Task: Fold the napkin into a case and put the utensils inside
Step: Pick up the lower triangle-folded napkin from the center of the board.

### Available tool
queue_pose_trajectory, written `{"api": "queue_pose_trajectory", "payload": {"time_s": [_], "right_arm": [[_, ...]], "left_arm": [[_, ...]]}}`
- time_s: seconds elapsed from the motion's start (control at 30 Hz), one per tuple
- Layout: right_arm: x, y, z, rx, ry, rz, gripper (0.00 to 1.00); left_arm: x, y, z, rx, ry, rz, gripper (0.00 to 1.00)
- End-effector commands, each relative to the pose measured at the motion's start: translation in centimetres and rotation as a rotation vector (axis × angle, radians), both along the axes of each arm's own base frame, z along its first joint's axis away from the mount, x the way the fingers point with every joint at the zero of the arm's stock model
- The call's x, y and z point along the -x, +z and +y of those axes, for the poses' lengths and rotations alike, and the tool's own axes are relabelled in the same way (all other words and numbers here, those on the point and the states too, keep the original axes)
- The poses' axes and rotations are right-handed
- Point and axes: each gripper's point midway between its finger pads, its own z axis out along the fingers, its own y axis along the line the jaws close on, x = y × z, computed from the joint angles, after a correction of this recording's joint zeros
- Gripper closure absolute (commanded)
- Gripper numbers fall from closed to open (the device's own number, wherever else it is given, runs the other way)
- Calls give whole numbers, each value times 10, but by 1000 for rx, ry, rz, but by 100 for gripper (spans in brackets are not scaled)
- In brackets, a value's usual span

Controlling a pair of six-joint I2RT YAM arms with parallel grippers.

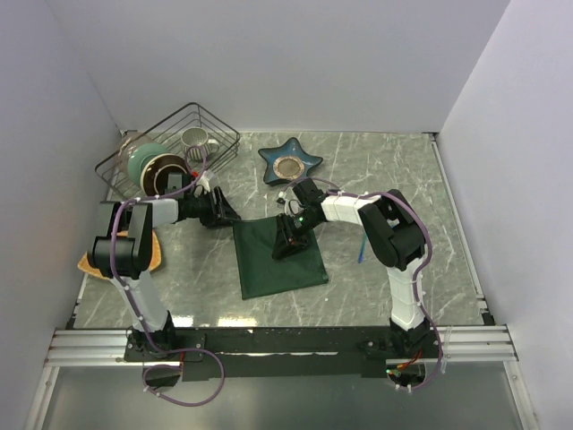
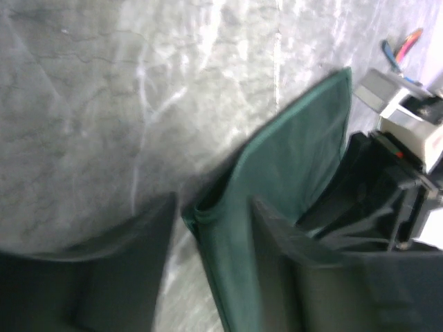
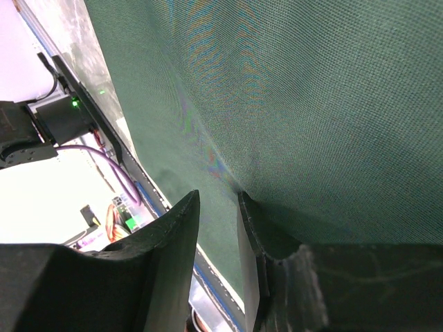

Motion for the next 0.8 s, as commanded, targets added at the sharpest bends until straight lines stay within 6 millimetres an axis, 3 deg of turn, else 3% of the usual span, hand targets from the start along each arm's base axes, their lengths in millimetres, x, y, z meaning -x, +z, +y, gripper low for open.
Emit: {"api": "queue_pose_trajectory", "payload": {"time_s": [0.0,0.13,0.3,0.77], "right_arm": [[-5,-13,-6,36,-8,-15,64],[-6,-13,-6,36,-11,-14,64],[-5,-15,-8,39,-12,-12,64],[-7,-18,-8,52,-11,-11,64]], "left_arm": [[7,5,7,-49,17,20,39],[19,-11,11,-73,33,80,38],[33,-27,3,-34,17,151,45],[18,-1,-13,-8,-56,43,73]]}}
